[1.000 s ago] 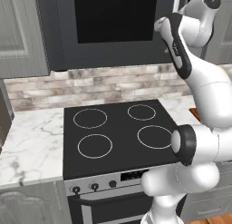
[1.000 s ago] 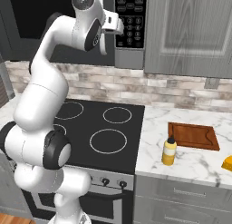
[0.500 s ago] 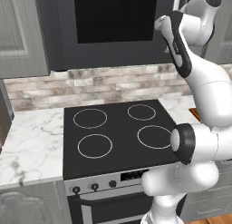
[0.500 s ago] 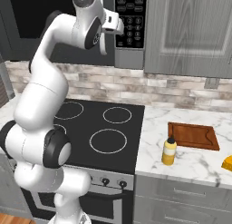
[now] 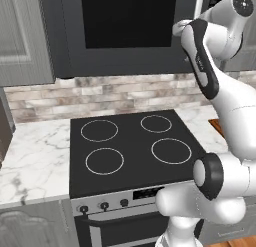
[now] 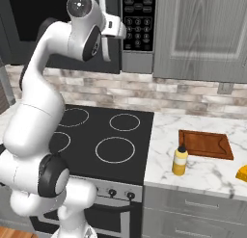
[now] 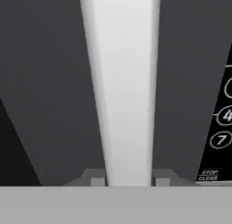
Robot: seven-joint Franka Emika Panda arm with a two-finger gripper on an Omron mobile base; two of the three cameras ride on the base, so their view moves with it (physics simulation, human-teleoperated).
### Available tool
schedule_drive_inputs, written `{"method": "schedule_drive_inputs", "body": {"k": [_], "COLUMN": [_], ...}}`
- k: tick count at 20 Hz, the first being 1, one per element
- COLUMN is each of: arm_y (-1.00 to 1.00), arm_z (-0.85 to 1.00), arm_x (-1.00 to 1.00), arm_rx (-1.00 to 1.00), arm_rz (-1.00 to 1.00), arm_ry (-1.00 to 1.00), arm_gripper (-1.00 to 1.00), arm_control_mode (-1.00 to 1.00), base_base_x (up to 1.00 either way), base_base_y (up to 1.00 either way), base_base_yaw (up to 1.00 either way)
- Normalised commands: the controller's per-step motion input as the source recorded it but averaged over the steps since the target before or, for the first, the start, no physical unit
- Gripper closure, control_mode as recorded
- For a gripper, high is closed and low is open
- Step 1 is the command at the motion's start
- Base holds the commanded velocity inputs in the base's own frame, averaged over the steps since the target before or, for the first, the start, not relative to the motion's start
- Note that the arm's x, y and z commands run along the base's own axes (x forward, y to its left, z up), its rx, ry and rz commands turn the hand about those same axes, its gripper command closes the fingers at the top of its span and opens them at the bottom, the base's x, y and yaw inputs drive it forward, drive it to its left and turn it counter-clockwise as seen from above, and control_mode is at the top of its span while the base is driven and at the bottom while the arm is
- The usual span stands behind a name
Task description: Retrieve the reheated potato from the microwave, then place the potato, cheese, and condiment on the cutting board.
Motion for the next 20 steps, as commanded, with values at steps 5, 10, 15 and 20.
{"method": "schedule_drive_inputs", "body": {"k": [5, 10, 15, 20], "arm_y": [0.70, 0.85, 0.98, 1.00], "arm_z": [0.02, 0.03, 0.00, 0.00], "arm_x": [-0.88, -1.00, -1.00, -1.00], "arm_rx": [0.00, 0.00, 0.00, 0.00], "arm_rz": [0.01, 0.00, 0.00, 0.00], "arm_ry": [-0.06, -0.07, -0.03, 0.00], "arm_gripper": [1.00, 1.00, 1.00, 1.00], "arm_control_mode": [-1.00, -1.00, -1.00, -1.00], "base_base_x": [0.00, 0.00, 0.00, 0.00], "base_base_y": [0.00, 0.00, 0.00, 0.00], "base_base_yaw": [0.00, 0.00, 0.00, 0.00]}}
